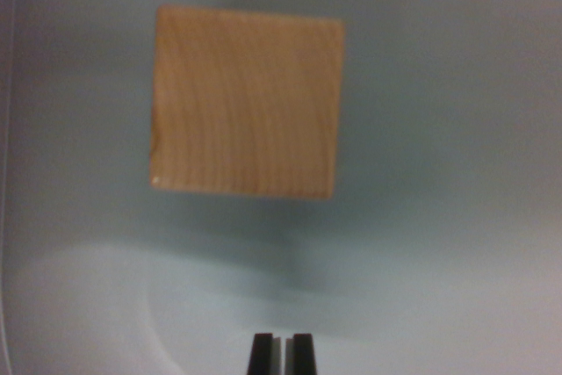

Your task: Push wooden cube

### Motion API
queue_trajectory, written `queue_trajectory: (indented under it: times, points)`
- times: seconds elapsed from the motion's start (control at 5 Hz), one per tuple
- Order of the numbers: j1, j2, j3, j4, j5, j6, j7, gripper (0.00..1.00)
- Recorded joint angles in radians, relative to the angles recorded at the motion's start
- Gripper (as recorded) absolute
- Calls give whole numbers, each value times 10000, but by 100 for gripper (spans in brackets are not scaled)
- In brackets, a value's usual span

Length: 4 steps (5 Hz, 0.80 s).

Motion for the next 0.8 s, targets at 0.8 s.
queue_trajectory:
  times: [0.8]
  points:
    - [146,93,87,-247,-33,-309,251,0]
